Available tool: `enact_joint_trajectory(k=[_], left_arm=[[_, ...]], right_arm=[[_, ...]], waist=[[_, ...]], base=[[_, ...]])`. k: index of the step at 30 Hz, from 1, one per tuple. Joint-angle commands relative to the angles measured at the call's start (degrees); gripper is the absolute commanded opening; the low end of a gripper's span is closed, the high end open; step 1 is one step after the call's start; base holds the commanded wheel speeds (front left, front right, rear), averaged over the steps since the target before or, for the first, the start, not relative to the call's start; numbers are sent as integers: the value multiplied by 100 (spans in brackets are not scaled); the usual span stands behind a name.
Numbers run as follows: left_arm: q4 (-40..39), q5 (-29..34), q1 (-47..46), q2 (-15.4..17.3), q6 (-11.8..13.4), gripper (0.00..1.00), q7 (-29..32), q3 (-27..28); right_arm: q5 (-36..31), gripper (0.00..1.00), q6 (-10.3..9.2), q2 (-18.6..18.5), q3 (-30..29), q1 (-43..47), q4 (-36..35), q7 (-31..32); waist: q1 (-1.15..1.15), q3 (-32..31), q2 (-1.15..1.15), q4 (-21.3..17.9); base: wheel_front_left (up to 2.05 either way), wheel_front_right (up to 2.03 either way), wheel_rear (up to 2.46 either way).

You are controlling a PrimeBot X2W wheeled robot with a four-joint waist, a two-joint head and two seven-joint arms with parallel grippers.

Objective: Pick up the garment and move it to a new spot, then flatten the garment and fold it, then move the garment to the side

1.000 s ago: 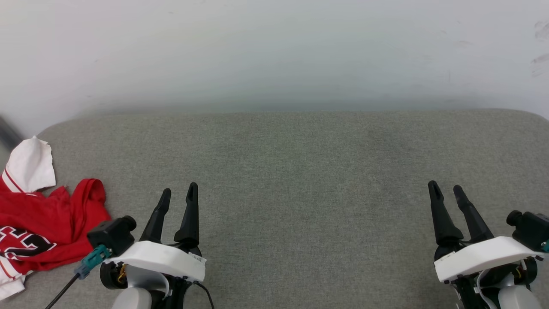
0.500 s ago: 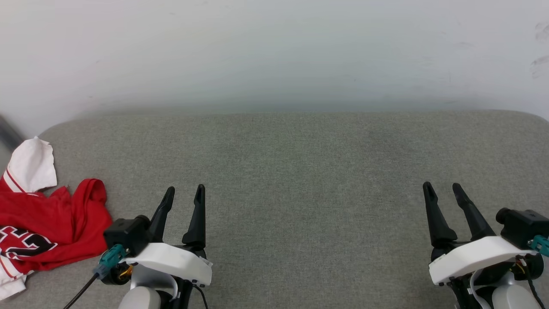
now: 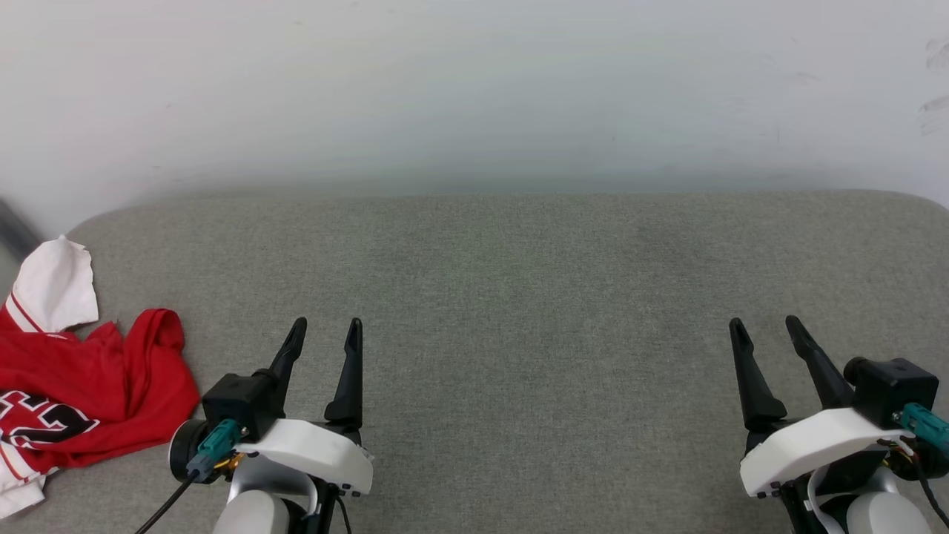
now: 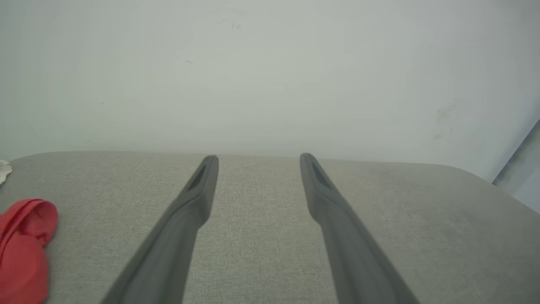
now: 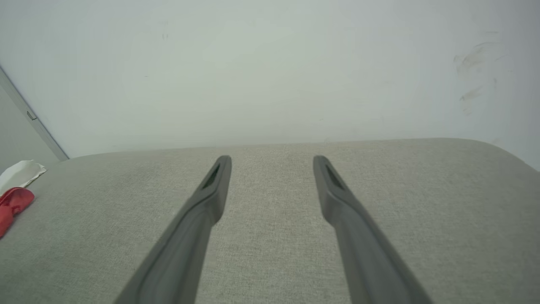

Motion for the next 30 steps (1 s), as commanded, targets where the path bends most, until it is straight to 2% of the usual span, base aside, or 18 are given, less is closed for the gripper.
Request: enact_joint_trajectory(k=[1, 20, 30], left_arm=[[6, 105, -79, 24, 19, 100, -48, -3], [296, 728, -170, -19, 83, 100, -258, -17], [442, 946, -230, -52, 104, 100, -354, -25]], right_arm=[[-105, 100, 0, 16, -11, 27, -59, 4], [-921, 100, -1, 77, -63, 109, -192, -33], [-1014, 100, -1, 82, -124, 73, -224, -101]], waist=[[0, -1, 0, -1], [0, 0, 0, -18], [0, -6, 0, -9]], base=[[0, 0, 0], [0, 0, 0], [0, 0, 0]])
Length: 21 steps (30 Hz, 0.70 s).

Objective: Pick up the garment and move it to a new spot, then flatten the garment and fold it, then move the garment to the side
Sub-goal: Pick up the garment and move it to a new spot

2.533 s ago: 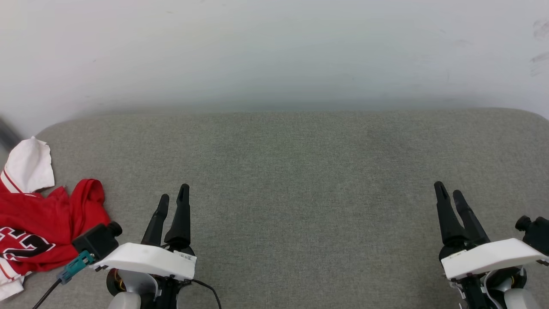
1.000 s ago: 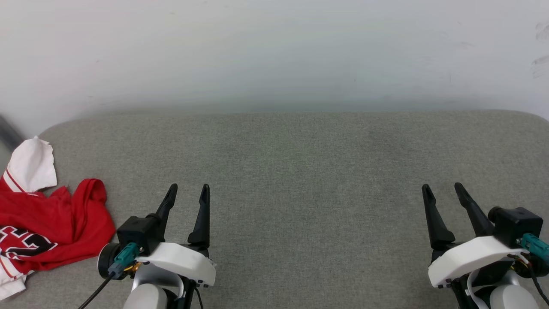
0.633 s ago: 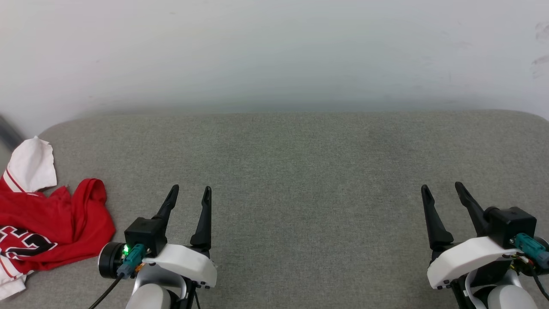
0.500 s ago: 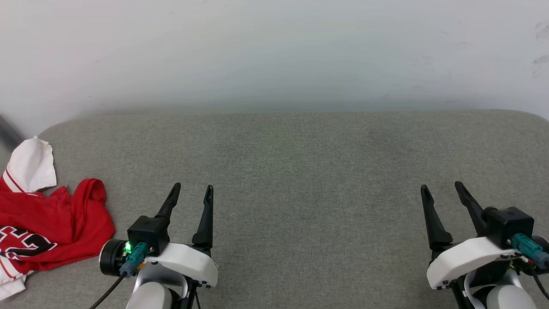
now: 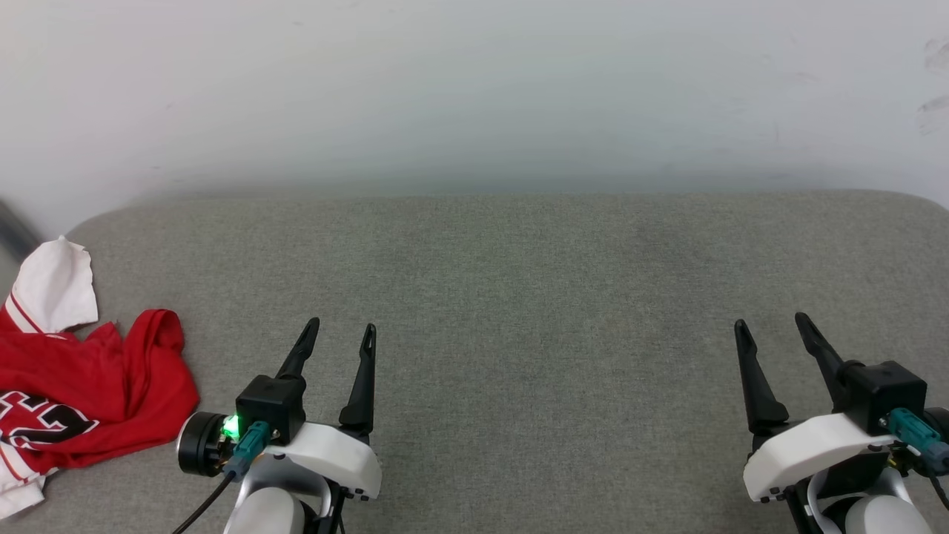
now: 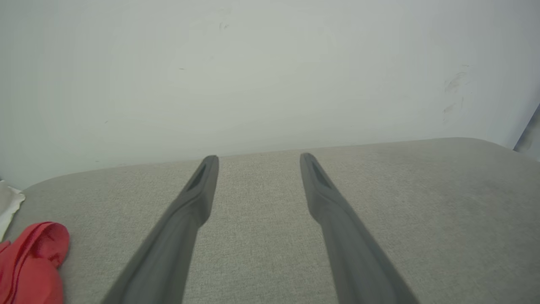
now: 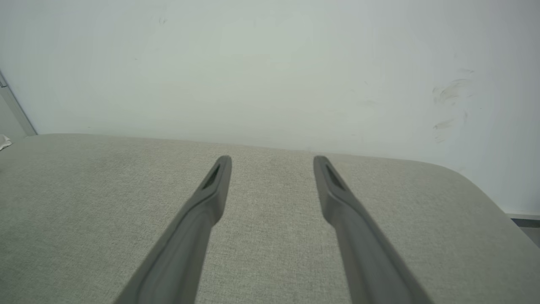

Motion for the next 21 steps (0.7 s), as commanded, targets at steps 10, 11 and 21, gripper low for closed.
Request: enact_joint_trajectory(k=[10, 11, 21], left_arm=[[89, -118, -85, -24, 59, 100, -30, 58], [98, -132, -89, -26, 63, 100, -30, 67], [116, -252, -220, -32, 196, 100, -30, 209]], right_arm=[[175, 100, -2, 22, -66, -44, 48, -52], [198, 100, -2, 22, -75, -37, 47, -60], [42, 100, -2, 21, 34, -114, -133, 2]], waist=[[0, -6, 0, 42], [0, -2, 0, 66], [0, 100, 0, 732]], base=[[0, 0, 0], [0, 0, 0], [0, 0, 0]])
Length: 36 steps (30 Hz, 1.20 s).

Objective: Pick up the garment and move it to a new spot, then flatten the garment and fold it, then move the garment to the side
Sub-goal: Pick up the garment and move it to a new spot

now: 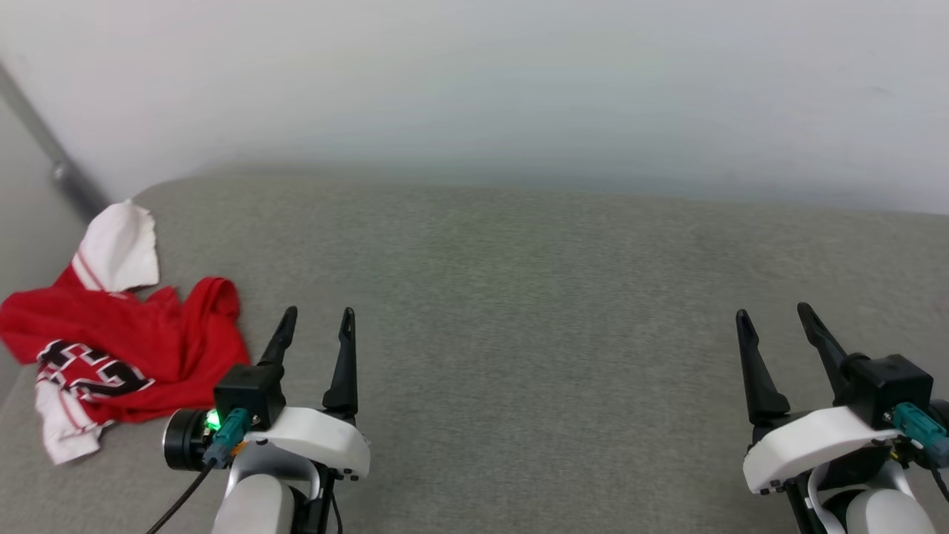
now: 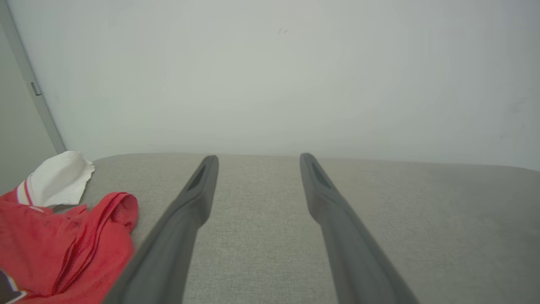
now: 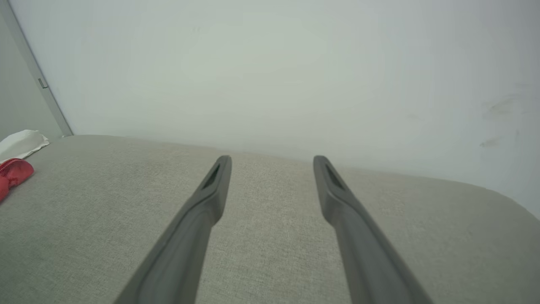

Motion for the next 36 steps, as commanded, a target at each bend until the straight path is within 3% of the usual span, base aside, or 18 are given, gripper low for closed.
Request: enact_joint_trajectory(k=[1, 12, 19, 28, 36], left_arm=[[6, -30, -69, 15, 29, 100, -15, 62], [-118, -77, 22, 77, 147, 100, -15, 431], [-214, -98, 154, 87, 151, 100, -15, 625], [-335, 25, 169, 86, 150, 100, -15, 662], [-296, 31, -163, 60, 97, 100, -15, 645]], right_arm=[[-52, 100, -2, 19, 40, -89, -49, 16], [-38, 100, -2, 17, 270, -135, -253, 92], [-12, 100, -2, 13, 407, -186, -320, 149], [-25, 100, -2, 14, 451, -203, -342, 161], [-78, 100, -2, 13, 448, -284, -391, 227]], waist=[[0, 47, 0, 297], [0, 133, 0, 1445], [0, 169, 0, 1923], [0, 191, 0, 2136], [0, 327, 0, 2052]], base=[[0, 0, 0], [0, 0, 0], [0, 0, 0], [0, 0, 0], [0, 0, 0]])
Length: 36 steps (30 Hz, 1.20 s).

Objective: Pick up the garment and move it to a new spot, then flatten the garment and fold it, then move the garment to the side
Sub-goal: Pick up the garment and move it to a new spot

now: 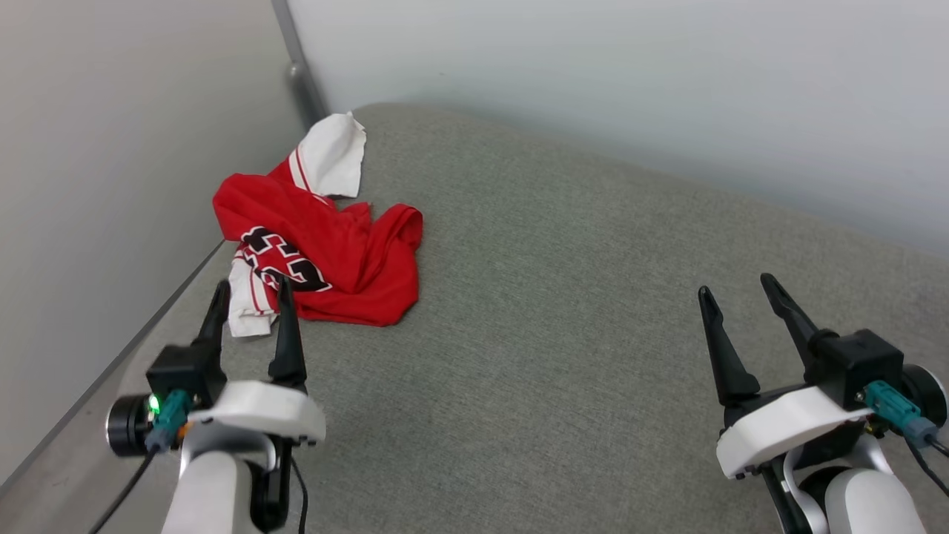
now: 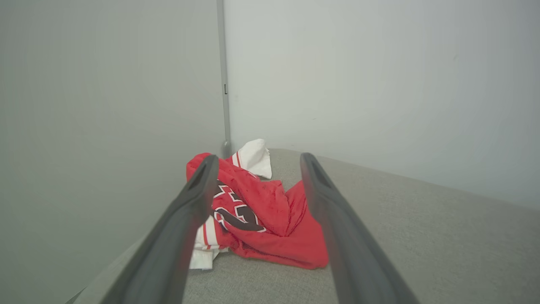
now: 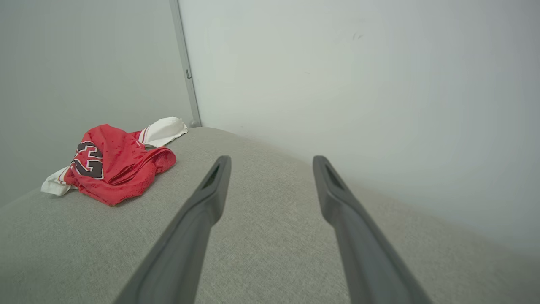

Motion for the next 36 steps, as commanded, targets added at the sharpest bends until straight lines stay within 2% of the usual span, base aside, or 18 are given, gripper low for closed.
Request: enact_joint_trajectory(k=[1, 7, 12, 16, 23, 28, 33, 36], left_arm=[[27, -10, -166, -4, 7, 100, -15, -15], [291, -146, -1224, 134, 34, 100, 139, 117], [582, -397, -2251, 463, -74, 100, 577, 324], [932, -587, -2982, 930, -228, 100, 1088, 493], [1861, -934, -3619, 1859, -479, 100, 2711, 493], [2437, -1217, -3604, 2300, -544, 100, 4054, 377], [2919, -1642, -3468, 2462, -560, 100, 5350, 361], [3183, -1882, -3358, 2426, -546, 100, 5971, 435]], right_arm=[[-34, 100, -2, 7, -4, -101, -48, 21], [-170, 100, -2, -29, 56, -334, -230, 183], [-171, 100, -2, -127, 134, -589, -368, 258], [-162, 100, -2, -189, 197, -819, -452, 277], [-96, 100, -2, -250, 249, -1180, -469, 202], [-82, 100, -2, -263, 291, -1347, -395, 101], [-43, 100, -2, -253, 309, -1486, -346, 56], [-23, 100, -2, -259, 309, -1557, -326, 35]], waist=[[0, 78, 0, -67], [0, 521, 0, -395], [0, 997, 0, -756], [0, 1420, 0, -1045], [0, 2082, 0, -1398], [0, 2380, 0, -1539], [0, 2605, 0, -1626], [0, 2670, 0, -1655]], base=[[0, 0, 0], [0, 0, 0], [0, 0, 0], [0, 0, 0], [0, 0, 0], [0, 0, 0], [0, 0, 0], [0, 0, 0]])
